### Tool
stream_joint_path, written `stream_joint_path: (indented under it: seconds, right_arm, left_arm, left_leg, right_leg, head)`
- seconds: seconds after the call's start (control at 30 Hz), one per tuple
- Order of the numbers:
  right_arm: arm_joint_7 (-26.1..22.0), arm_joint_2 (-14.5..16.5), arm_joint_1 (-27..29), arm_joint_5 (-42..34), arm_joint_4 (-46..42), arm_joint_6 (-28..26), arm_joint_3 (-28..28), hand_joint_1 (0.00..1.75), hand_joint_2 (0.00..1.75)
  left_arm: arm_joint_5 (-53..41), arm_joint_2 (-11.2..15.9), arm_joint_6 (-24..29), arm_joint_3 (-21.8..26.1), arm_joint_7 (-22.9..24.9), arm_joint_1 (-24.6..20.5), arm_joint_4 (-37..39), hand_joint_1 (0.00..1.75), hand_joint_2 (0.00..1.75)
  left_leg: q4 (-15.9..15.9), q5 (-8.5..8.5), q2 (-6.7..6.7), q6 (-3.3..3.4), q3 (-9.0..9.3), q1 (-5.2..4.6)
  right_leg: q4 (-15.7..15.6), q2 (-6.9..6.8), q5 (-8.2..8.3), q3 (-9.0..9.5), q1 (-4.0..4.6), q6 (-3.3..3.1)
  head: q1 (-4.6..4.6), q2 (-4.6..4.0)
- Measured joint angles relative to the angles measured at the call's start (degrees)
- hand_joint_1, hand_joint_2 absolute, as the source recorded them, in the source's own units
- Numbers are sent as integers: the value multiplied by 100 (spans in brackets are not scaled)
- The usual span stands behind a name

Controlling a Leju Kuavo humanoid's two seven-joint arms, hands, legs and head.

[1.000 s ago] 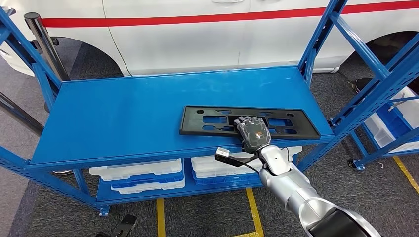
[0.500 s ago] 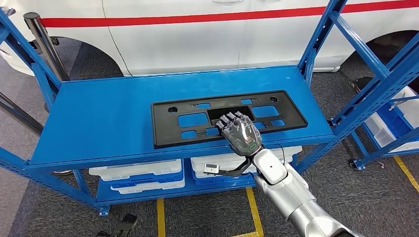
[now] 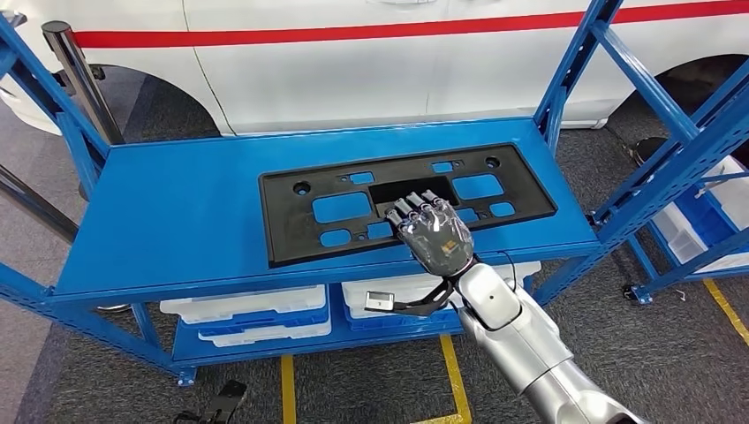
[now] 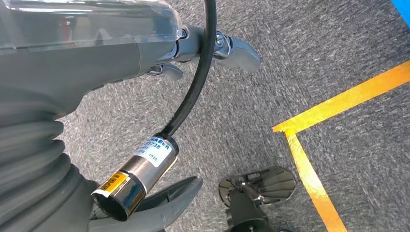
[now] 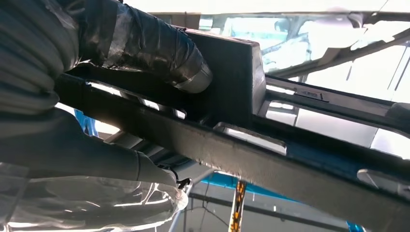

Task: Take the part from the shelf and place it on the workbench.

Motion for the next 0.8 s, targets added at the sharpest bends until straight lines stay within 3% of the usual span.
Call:
stream_joint_path:
  seconds: [0.1,0.13,0.17,0.2,0.3,0.37,0.47,0.53,0.6,0.63,0.67,0.7,0.73,0.8]
  right_arm:
    - [23,-63,9,0,-49,0,11,175,175]
    - [28,-79,21,0,-53,0,17,175,175]
    - [32,-95,34,0,-56,0,26,175,175]
    - [37,-112,41,0,-58,0,35,175,175]
    - [52,-149,27,0,-81,0,56,175,175]
    - [57,-162,13,0,-108,0,65,175,175]
    - [58,-169,18,0,-123,0,72,175,175]
    - [57,-169,19,0,-128,0,75,175,175]
    - [57,-169,19,0,-135,1,76,175,175]
    - [57,-169,23,-2,-137,2,76,175,175]
    - [57,-170,27,-4,-138,2,77,175,175]
    - [57,-172,30,-11,-138,2,77,175,175]
    - [57,-174,32,-20,-138,2,77,175,175]
    - [56,-176,29,-38,-144,2,77,175,175]
  left_arm:
    - [-3,-5,-1,2,-5,-13,0,0,175]
    - [-4,-5,-1,3,-6,-11,0,0,175]
    - [-5,-6,-2,3,-7,-9,0,0,175]
    - [-7,-7,-2,3,-7,-8,0,0,175]
    - [-8,-4,-2,4,-8,-12,0,0,175]
    - [-11,-2,-2,5,-10,-13,0,0,175]
    - [-14,-3,-2,6,-12,-8,0,0,175]
    - [-13,-5,-3,6,-12,-3,0,0,175]
    - [-13,-5,-4,6,-12,-4,0,0,175]
    - [-14,-4,-4,6,-12,-6,0,0,175]
    - [-14,-4,-5,6,-12,-7,0,0,175]
    - [-15,-4,-6,6,-12,-7,0,0,175]
    - [-17,-4,-9,6,-12,-8,0,0,175]
    - [-22,1,-15,6,-12,-23,-1,0,175]
  left_leg:
    - [-60,44,19,27,14,20]
    - [-55,48,21,21,4,24]
    - [-45,53,21,11,-9,37]
    - [-27,58,19,-8,-28,58]
    - [70,64,5,-138,-115,131]
    - [106,99,-9,-258,-158,128]
    - [88,160,-19,-393,-192,135]
    - [366,-131,-3,-406,-316,148]
    - [1092,-686,9,-368,-543,119]
    - [1463,-890,9,-347,-628,96]
    - [1701,-981,9,-322,-644,69]
    - [1747,-960,9,-284,-563,41]
    - [1581,-861,8,-231,-376,9]
    - [826,-709,9,-80,216,-73]
  right_leg:
    - [894,-4,-544,-368,-34,67]
    - [1204,-5,-659,-495,-57,95]
    - [1357,-7,-664,-551,-86,129]
    - [1303,-10,-562,-509,-119,166]
    - [336,-8,-88,-1,-201,266]
    - [50,36,-11,114,-182,206]
    - [82,57,56,9,-151,5]
    - [63,37,148,-75,-140,-134]
    - [57,22,245,-190,-91,-236]
    - [60,16,294,-255,-57,-265]
    - [65,11,342,-321,-23,-284]
    - [69,7,389,-385,12,-296]
    - [72,5,436,-444,44,-302]
    - [79,3,523,-534,96,-297]
  head:
    - [2,1]
    - [2,0]
    - [1,0]
    - [2,0]
    - [3,0]
    - [1,0]
    - [-3,0]
    - [-4,0]
    - [-4,0]
    - [-4,1]
    - [-4,0]
    - [-4,0]
    - [-4,0]
    - [-3,0]
